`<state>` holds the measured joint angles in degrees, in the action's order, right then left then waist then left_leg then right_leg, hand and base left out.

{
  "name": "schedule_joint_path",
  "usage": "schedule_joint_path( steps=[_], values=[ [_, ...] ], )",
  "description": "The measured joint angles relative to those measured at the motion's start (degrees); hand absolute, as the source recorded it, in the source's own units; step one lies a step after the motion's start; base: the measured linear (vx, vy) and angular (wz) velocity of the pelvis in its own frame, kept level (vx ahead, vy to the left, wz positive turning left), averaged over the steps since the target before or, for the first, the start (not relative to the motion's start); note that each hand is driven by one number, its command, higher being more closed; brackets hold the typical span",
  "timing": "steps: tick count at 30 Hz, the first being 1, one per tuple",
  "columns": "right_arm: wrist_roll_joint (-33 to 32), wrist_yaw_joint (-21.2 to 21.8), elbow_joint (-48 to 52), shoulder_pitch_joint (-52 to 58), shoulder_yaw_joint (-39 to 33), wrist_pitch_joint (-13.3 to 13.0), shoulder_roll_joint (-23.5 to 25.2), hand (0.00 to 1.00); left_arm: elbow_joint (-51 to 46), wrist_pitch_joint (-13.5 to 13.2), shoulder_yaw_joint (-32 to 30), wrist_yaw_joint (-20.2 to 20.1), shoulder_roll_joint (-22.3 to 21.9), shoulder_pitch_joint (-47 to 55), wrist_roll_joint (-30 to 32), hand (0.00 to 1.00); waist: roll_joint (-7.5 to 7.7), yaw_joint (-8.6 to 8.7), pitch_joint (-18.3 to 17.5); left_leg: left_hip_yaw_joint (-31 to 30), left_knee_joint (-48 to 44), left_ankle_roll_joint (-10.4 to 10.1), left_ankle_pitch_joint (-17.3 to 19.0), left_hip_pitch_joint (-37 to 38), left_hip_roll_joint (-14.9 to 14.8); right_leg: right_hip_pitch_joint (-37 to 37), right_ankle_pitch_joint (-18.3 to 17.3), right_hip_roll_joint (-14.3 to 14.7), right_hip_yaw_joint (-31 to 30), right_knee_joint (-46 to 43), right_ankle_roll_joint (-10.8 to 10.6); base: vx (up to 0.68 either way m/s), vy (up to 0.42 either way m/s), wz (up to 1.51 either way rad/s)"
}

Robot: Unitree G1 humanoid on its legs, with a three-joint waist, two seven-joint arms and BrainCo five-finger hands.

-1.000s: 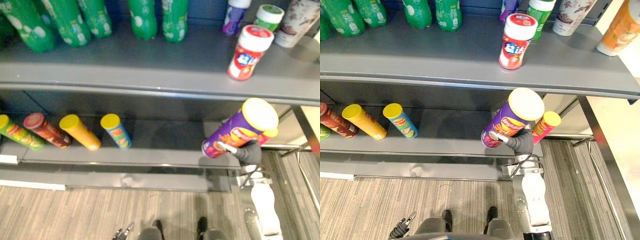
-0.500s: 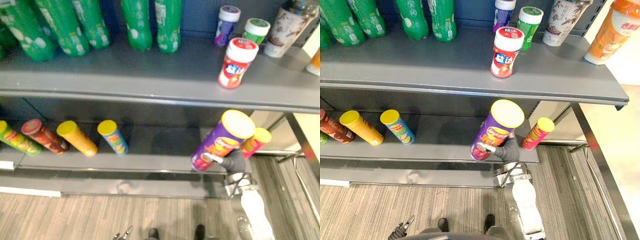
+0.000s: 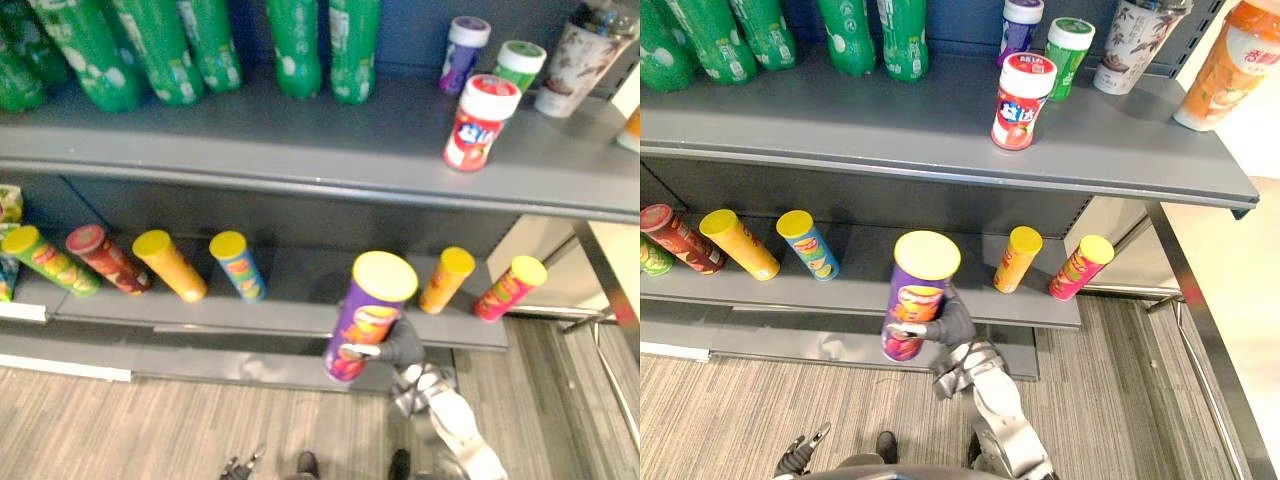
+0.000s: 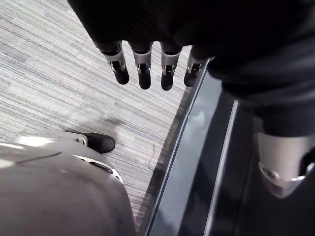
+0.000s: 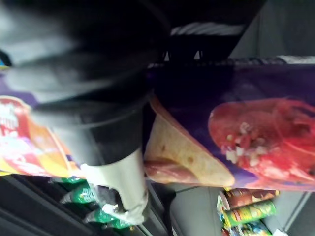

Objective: Put the gum and the chips on the shelf.

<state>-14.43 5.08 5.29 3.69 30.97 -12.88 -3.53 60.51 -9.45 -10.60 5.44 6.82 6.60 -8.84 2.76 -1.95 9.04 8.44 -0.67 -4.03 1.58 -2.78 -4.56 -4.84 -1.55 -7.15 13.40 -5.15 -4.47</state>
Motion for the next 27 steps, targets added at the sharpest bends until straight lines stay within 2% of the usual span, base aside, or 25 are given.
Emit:
schedule_joint_path(
  steps=[4, 5, 7, 9, 13, 18, 22, 27],
  values=[
    [4.1, -3.1, -8.3, -10.3, 0.8, 0.3, 0.3, 1.0, -2.4, -0.6, 2.6, 1.0, 0.1, -4.4, -0.2, 0.0, -0.45, -0.43, 6.0, -3.4, -8.4, 0.5, 1.6, -6.3, 0.8, -5.1, -3.7, -2.6, 2.1, -9.9, 0.3, -0.16, -0.003, 0.41],
    [5.2, -3.7, -9.7, -11.8, 0.5, 0.3, 0.4, 1.0, -2.6, -0.6, 3.1, 1.1, 0.1, -4.9, -0.3, 0.0, -0.65, -0.56, 6.6, -4.1, -9.5, 0.5, 1.9, -7.2, 1.0, -5.9, -4.1, -2.9, 2.5, -11.2, 0.3, -0.2, -0.01, 0.43],
    [7.4, -5.7, -13.6, -16.0, -1.5, 0.6, 1.1, 1.0, -4.3, -0.6, 4.4, 1.3, 0.0, -5.5, -2.2, 0.0, -1.26, -1.62, 8.5, -5.1, -12.0, 0.4, 2.6, -10.3, 1.2, -8.2, -5.1, -3.8, 2.9, -14.3, 0.5, -0.2, -0.01, 0.28],
    [11.0, -9.7, -18.0, -21.2, -5.3, 1.2, 2.5, 1.0, -6.4, -0.9, 5.8, 2.2, -0.1, -6.0, -2.4, 0.0, -2.61, -2.66, 10.1, -6.1, -13.8, 0.7, 2.5, -14.0, 1.6, -11.4, -6.4, -4.9, 4.3, -16.7, 0.5, -0.18, -0.017, 0.41],
    [14.6, -16.3, -24.9, -31.2, -14.7, 2.5, 3.6, 1.0, -10.4, -1.4, 7.0, 3.1, -0.1, -6.3, -4.6, 0.0, -4.6, -4.1, 13.1, -6.3, -13.5, 0.1, 0.6, -17.9, 1.6, -15.3, -6.6, -6.4, 6.2, -19.1, 0.9, -0.13, -0.02, 0.38],
    [14.6, -22.0, -27.8, -38.3, -25.5, 3.0, 4.4, 1.0, -15.5, -1.7, 9.4, 3.1, -0.1, -6.4, -6.4, 0.0, -5.31, -6.11, 14.8, -6.0, -13.8, 0.2, -1.3, -21.3, 1.7, -19.2, -6.8, -7.5, 6.7, -22.0, 1.2, -0.04, -0.025, 0.13],
    [14.7, -26.9, -28.1, -43.1, -31.2, 3.2, 4.5, 1.0, -19.7, -2.2, 10.9, 3.2, -0.3, -6.6, -6.8, 0.0, -5.4, -6.11, 15.5, -6.1, -14.9, 0.3, -1.4, -23.3, 1.9, -21.0, -8.0, -8.7, 7.9, -24.3, 1.6, 0.04, -0.044, 0.12],
    [14.7, -30.7, -28.1, -46.7, -34.8, 4.5, 4.8, 1.0, -21.7, -2.6, 11.2, 3.2, -1.5, -7.0, -8.9, 0.0, -6.1, -6.22, 15.9, -6.3, -15.2, 0.2, -1.5, -24.6, 1.8, -21.9, -8.7, -9.1, 8.6, -25.7, 1.9, 0.08, -0.059, 0.1]
  ],
)
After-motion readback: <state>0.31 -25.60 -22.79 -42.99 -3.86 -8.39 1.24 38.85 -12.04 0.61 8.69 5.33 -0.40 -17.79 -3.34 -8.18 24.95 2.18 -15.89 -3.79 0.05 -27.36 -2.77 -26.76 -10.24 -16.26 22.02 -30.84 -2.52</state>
